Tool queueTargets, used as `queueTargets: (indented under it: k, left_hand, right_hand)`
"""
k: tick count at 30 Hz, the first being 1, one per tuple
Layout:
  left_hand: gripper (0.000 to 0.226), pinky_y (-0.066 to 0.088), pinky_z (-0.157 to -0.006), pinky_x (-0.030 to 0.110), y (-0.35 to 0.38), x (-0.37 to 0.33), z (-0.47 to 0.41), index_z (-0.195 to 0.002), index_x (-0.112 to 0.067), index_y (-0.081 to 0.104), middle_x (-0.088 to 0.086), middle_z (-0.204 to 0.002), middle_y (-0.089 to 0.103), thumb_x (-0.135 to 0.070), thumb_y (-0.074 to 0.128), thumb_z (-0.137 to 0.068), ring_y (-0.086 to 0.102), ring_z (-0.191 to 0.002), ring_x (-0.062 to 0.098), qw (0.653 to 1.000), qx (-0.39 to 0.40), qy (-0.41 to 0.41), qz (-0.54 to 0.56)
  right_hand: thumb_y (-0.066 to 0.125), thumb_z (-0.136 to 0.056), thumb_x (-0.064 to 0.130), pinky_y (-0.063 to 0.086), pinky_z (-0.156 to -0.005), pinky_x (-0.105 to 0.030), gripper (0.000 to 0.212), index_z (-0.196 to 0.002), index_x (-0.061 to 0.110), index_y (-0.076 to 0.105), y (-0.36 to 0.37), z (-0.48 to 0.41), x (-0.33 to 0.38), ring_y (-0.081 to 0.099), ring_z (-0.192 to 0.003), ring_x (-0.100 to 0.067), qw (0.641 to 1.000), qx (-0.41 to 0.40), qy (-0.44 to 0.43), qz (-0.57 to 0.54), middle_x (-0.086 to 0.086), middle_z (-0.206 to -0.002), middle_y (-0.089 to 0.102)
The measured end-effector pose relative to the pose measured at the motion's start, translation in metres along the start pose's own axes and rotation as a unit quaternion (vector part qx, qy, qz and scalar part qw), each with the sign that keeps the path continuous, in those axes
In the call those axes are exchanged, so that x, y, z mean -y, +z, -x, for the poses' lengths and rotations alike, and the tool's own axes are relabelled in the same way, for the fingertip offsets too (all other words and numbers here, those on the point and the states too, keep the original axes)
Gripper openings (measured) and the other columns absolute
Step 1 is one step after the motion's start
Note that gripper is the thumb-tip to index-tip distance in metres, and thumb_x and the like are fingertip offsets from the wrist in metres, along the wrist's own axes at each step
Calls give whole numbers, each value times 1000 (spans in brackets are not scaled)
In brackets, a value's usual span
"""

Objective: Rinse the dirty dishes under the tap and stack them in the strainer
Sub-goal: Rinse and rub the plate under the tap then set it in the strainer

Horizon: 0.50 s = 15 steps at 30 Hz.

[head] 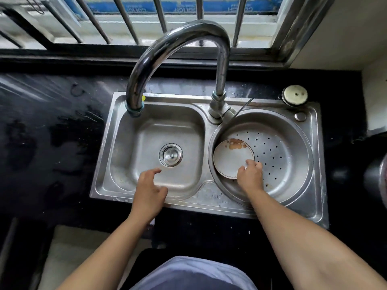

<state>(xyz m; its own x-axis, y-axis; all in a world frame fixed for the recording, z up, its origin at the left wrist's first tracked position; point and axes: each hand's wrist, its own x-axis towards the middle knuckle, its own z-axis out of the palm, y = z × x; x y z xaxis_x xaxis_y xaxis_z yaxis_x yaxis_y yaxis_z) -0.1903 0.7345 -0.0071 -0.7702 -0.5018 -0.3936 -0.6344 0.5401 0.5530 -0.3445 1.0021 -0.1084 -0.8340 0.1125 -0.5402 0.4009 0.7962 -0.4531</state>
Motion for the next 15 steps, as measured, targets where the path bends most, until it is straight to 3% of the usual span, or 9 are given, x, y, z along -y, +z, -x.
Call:
queueTargets:
  k: [2, 6, 8, 10, 13, 15]
  left_hand:
    - [52, 40, -72, 4, -13, 15, 8, -133, -16, 60, -2, -125, 51, 0, 66, -84, 63, -68, 0, 1000, -20, -11, 12]
    - [45, 42, -71, 8, -45, 54, 30, -128, -20, 63, -1, -115, 61, -4, 66, -86, 62, -76, -7, 996, -60, -51, 47]
    - [40, 43, -68, 2, -65, 82, 42, -123, -20, 66, -4, -105, 67, -4, 66, -87, 63, -76, -8, 990, -81, -86, 74]
    - [34, 46, -68, 7, -84, 114, 56, -117, -21, 67, -6, -103, 72, -4, 65, -88, 68, -72, 0, 978, -94, -145, 118]
    - [20, 52, -62, 29, -112, 174, 82, -111, -16, 70, 6, -105, 77, -6, 62, -96, 73, -71, 16, 942, -101, -247, 201]
    - [15, 50, -50, 24, -125, 219, 106, -111, -6, 69, 13, -102, 75, -5, 58, -102, 68, -66, 19, 912, -80, -306, 261]
  right_hand:
    - [46, -103, 17, 42, -104, -42, 44, -145, 4, 48, -4, 4, 4, 53, -121, -42, 1000, -2, 6, -11, -23, -150, 34]
    - [46, -98, 18, 44, -103, -49, 45, -140, 3, 49, -11, 29, 30, 48, -126, -43, 998, -60, 26, 0, -21, -150, 35]
    - [50, -92, 14, 42, -103, -50, 38, -129, 4, 54, -1, 61, 58, 45, -125, -40, 992, -99, -70, 28, -21, -139, 44]
    - [56, -88, 9, 40, -100, -44, 29, -116, 5, 59, 23, 107, 91, 50, -115, -37, 970, -88, -227, 27, -18, -124, 52]
    - [57, -89, 15, 40, -94, -31, 19, -108, 15, 61, 72, 197, 133, 52, -107, -20, 917, 21, -397, 20, -1, -114, 52]
    - [49, -90, 28, 42, -85, -26, 19, -105, 23, 60, 107, 253, 156, 53, -97, -11, 894, 104, -435, 29, 8, -111, 48]
